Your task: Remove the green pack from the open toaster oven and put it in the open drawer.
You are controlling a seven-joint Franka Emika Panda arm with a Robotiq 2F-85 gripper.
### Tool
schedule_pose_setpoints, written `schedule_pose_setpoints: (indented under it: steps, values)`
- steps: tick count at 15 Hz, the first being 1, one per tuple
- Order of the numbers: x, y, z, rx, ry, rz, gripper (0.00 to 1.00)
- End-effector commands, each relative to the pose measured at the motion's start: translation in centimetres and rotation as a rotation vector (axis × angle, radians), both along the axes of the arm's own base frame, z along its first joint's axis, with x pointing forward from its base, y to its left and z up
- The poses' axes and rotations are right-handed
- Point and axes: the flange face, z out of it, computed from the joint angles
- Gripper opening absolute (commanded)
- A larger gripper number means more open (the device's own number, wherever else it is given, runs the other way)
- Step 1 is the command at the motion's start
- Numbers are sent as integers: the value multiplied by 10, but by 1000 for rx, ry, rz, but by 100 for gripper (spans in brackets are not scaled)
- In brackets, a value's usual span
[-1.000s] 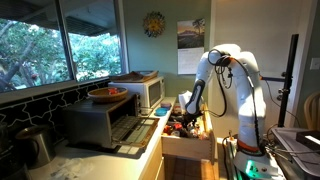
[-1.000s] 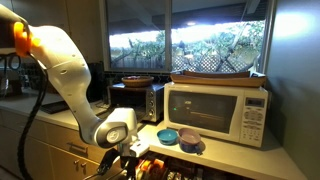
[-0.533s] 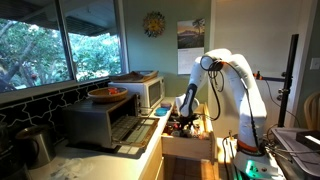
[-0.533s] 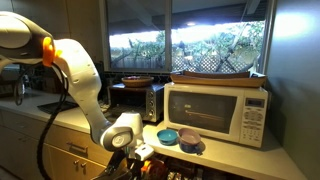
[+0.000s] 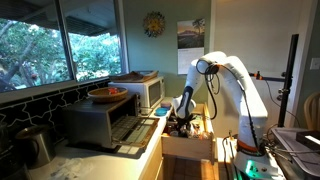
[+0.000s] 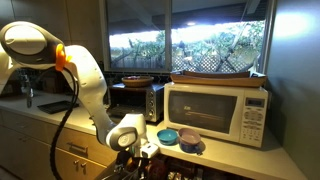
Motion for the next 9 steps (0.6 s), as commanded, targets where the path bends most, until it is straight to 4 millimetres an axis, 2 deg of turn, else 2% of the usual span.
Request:
schedule_pose_setpoints:
  steps: [1, 9]
  values:
    - [12, -2, -4, -7, -6, 45, 47]
    - [29, 3, -15, -18, -99, 71, 47]
